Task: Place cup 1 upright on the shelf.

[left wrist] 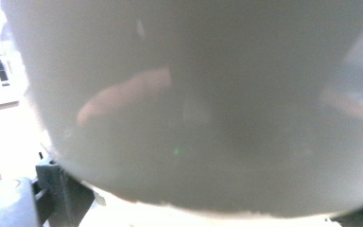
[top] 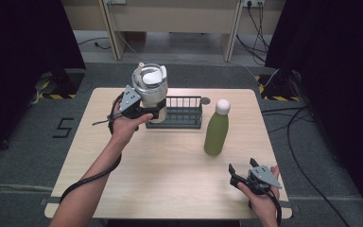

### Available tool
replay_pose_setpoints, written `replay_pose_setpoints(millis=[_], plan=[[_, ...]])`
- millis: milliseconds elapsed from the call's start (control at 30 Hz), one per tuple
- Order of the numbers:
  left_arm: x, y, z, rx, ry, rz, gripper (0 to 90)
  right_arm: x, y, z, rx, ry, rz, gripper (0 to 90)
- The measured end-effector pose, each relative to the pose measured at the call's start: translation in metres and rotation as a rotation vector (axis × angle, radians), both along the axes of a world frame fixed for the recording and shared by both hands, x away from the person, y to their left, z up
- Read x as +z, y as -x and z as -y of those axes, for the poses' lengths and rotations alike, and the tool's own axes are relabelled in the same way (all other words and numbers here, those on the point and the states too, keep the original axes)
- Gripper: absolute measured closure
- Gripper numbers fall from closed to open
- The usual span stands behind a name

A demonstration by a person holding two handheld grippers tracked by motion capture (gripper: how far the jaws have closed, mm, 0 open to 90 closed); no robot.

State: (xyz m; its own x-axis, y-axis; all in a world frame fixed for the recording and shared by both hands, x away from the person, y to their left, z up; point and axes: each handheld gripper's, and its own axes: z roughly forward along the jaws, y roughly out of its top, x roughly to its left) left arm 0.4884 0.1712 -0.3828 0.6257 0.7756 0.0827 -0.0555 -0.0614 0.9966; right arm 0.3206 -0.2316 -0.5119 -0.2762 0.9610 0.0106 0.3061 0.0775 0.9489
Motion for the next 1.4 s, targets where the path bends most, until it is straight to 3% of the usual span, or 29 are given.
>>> replay_pose_setpoints(millis=[1400], plan=[[0.013, -0.035, 0.012, 0.045, 0.013, -0.004, 9.2, -0.001, 0.000, 0.003, -0.002, -0.011, -0.005, 15.0]])
